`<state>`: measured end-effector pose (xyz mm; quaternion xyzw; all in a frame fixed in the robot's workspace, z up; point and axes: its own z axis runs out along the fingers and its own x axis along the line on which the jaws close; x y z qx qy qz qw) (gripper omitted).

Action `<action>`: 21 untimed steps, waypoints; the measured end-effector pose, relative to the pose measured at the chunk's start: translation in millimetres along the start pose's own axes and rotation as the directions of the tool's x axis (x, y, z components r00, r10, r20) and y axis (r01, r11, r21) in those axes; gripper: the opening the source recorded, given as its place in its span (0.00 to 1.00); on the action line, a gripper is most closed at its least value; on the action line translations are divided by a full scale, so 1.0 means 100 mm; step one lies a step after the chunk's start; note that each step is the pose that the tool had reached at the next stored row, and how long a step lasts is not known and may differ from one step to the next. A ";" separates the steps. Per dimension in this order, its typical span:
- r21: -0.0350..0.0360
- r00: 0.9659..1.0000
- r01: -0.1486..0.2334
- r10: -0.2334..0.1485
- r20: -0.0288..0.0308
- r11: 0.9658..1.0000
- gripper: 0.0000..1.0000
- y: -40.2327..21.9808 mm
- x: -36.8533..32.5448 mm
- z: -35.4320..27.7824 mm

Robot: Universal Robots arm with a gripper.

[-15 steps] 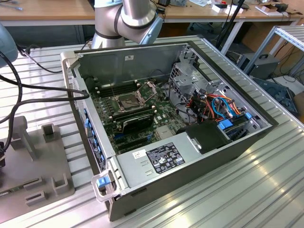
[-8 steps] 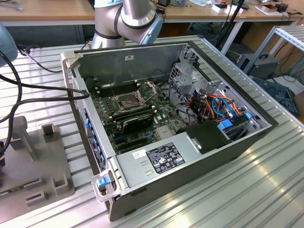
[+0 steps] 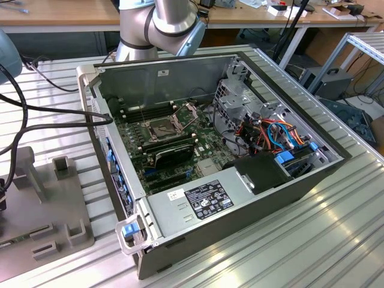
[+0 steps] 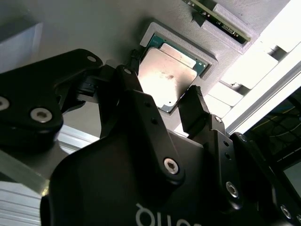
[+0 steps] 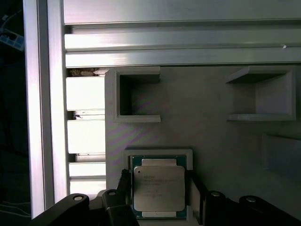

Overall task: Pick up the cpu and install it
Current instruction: 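Pick up the cpu and move it towards the insertion slot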

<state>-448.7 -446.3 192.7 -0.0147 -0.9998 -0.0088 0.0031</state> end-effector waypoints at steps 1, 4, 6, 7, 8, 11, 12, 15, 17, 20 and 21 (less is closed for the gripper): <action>0.000 1.000 0.000 0.000 0.000 1.000 0.60 0.000 0.000 0.000; 0.000 1.000 0.000 0.000 0.000 1.000 0.60 0.014 0.001 0.001; 0.000 1.000 0.000 0.000 0.000 1.000 0.60 0.020 0.000 0.004; 0.000 1.000 0.000 0.000 0.000 1.000 0.60 0.022 0.001 0.004; 0.000 1.000 0.000 0.000 0.000 1.000 0.60 0.024 0.001 0.005; 0.000 1.000 0.000 0.000 0.000 1.000 0.60 0.037 0.002 0.006; 0.000 1.000 0.000 0.000 0.000 1.000 0.60 0.041 0.002 0.007; 0.000 1.000 0.000 0.000 0.000 1.000 0.60 0.048 0.001 0.009; 0.000 1.000 0.000 0.000 0.000 1.000 0.60 0.049 0.002 0.008; 0.000 1.000 0.000 0.000 0.000 1.000 0.60 0.051 0.002 0.008; 0.000 1.000 0.000 0.000 0.000 1.000 0.60 0.051 0.002 0.008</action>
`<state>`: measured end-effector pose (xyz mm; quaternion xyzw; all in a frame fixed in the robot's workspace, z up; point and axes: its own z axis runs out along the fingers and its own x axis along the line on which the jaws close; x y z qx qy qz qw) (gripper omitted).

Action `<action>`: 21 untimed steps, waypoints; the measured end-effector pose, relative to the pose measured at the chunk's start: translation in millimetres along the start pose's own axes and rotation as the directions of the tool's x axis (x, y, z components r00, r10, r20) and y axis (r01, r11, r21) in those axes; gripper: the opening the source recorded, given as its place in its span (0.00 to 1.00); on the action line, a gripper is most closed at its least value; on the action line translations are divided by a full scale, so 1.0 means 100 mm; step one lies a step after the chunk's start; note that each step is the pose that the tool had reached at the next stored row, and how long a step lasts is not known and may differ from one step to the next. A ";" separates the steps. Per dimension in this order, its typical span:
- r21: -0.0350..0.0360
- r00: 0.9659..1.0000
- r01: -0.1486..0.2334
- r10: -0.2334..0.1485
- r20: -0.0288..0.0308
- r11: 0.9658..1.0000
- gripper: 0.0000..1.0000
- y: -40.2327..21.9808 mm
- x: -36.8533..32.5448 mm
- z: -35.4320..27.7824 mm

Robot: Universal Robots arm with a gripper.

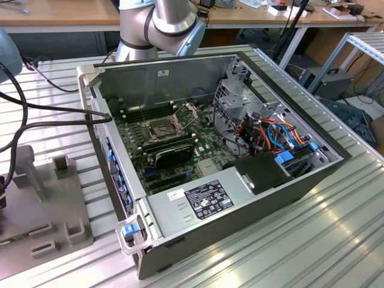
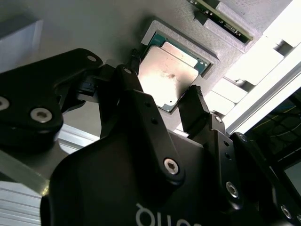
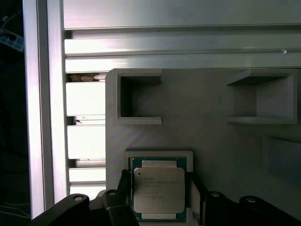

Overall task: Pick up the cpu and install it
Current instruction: 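Pick up the cpu and move it towards the insertion slot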

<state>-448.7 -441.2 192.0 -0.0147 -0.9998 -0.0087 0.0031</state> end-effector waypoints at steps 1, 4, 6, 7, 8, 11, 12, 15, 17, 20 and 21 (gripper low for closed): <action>0.000 1.000 0.000 0.000 0.000 1.000 0.60 0.000 0.000 0.000; 0.000 1.000 0.016 -0.016 0.000 1.000 0.60 0.000 0.000 0.000; 0.000 1.000 0.031 -0.031 -0.001 1.000 0.60 0.000 0.000 0.001; 0.000 0.999 0.036 -0.036 -0.001 0.999 0.60 0.000 0.000 0.003; 0.000 0.999 0.041 -0.041 -0.001 0.999 0.60 0.000 0.000 0.003; 0.000 0.999 0.051 -0.051 -0.001 0.999 0.60 0.000 0.003 0.005; 0.000 0.999 0.051 -0.051 -0.001 0.999 0.60 0.000 0.003 0.005; 0.001 0.999 0.051 -0.051 -0.001 0.999 0.60 0.000 0.008 0.005; 0.000 0.999 0.051 -0.051 -0.001 0.999 0.60 -0.003 0.014 0.005; 0.000 0.999 0.051 -0.051 -0.001 0.999 0.60 -0.004 0.014 0.004; 0.000 0.999 0.051 -0.051 -0.001 0.999 0.60 -0.003 0.014 0.003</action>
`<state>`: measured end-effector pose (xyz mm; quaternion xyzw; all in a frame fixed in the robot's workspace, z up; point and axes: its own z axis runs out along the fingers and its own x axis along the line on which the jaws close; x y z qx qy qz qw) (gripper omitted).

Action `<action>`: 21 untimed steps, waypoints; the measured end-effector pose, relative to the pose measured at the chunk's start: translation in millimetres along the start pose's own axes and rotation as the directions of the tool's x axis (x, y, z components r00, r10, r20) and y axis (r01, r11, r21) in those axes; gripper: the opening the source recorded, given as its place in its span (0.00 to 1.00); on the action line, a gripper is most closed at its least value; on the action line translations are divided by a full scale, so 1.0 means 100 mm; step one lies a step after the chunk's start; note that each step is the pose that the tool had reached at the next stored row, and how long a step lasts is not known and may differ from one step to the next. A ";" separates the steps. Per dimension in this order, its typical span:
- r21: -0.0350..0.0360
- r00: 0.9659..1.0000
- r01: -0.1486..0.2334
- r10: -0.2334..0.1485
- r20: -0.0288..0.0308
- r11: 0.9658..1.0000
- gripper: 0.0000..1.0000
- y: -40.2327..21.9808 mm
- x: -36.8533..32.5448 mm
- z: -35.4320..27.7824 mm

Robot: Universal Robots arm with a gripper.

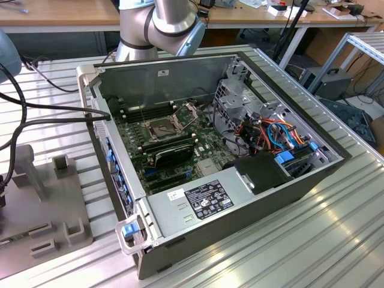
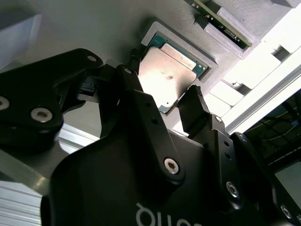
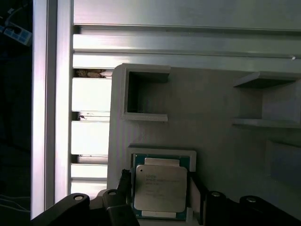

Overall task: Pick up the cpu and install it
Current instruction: 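Pick up the cpu and move it towards the insertion slot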

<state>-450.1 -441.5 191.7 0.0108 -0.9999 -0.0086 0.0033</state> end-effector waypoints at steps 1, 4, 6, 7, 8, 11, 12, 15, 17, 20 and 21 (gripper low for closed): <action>0.000 1.000 0.000 0.000 0.000 1.000 0.60 0.000 0.000 -0.001; 0.000 1.000 0.000 0.000 0.000 1.000 0.60 0.000 0.000 -0.001; 0.000 1.000 0.000 0.000 0.000 1.000 0.60 0.000 0.000 -0.001; 0.000 1.000 0.000 0.000 0.000 1.000 0.59 0.000 0.000 -0.002; 0.000 1.000 0.000 0.000 0.000 1.000 0.55 0.000 0.000 -0.003; 0.000 1.000 0.000 0.000 0.000 1.000 0.54 0.000 0.000 -0.002; 0.000 1.000 0.000 0.000 0.000 1.000 0.54 0.000 0.000 -0.003; 0.000 1.000 0.000 0.000 0.000 1.000 0.54 0.000 0.000 -0.003; 0.000 1.000 0.000 0.000 0.000 1.000 0.54 0.000 0.000 -0.003; 0.000 1.000 0.000 0.000 0.000 1.000 0.54 0.000 0.000 -0.025; 0.000 1.000 0.000 0.000 0.000 1.000 0.54 0.000 0.000 -0.036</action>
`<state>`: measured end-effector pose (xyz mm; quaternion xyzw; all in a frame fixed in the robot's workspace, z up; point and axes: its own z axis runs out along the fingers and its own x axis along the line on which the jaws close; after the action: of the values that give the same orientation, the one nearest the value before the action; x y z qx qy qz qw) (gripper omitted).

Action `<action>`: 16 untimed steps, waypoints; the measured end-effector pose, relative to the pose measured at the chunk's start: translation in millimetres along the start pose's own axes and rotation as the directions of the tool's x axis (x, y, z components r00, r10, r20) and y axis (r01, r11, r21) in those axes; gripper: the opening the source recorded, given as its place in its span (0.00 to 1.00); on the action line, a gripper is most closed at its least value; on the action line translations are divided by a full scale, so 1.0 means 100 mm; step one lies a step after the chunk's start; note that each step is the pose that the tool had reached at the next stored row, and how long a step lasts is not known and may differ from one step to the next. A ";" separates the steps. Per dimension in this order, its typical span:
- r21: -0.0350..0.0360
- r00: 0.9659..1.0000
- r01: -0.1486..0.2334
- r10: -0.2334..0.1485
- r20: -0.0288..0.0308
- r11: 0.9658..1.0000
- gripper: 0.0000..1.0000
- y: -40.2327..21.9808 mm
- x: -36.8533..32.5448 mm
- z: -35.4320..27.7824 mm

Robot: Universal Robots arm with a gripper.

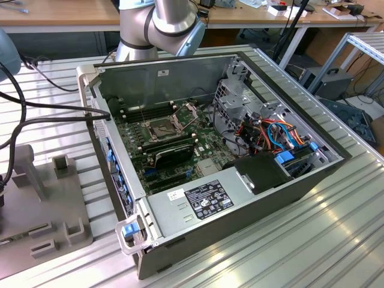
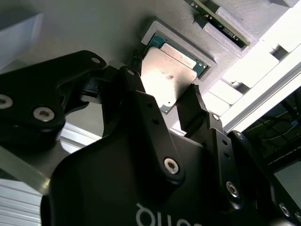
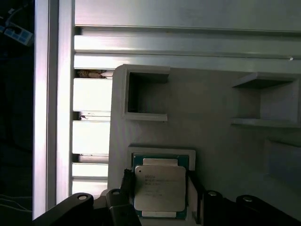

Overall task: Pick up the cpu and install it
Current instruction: 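Pick up the cpu and move it towards the insertion slot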

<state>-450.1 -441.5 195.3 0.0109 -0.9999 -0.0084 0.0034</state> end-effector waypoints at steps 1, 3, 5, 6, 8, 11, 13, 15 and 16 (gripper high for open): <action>0.000 1.000 0.000 0.000 0.000 1.000 0.54 0.000 0.000 -0.009; 0.000 1.000 0.000 0.000 0.000 1.000 0.54 0.000 0.000 -0.026; 0.001 1.000 0.000 0.000 0.000 1.000 0.54 0.000 0.000 -0.044; 0.002 1.000 0.000 0.000 0.000 1.000 0.54 0.001 0.000 -0.053; 0.002 1.000 0.000 0.000 0.000 1.000 0.54 0.001 0.000 -0.072; 0.003 1.000 0.000 0.000 0.000 1.000 0.54 0.002 0.001 -0.108; 0.003 1.000 0.000 0.000 0.000 1.000 0.54 0.002 0.001 -0.125; 0.003 1.000 0.000 0.000 0.000 1.000 0.54 0.003 0.001 -0.145; 0.003 1.000 0.000 0.000 0.000 1.000 0.54 0.003 0.001 -0.157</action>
<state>-450.1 -441.5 211.0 0.0108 -0.9999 -0.0068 0.0034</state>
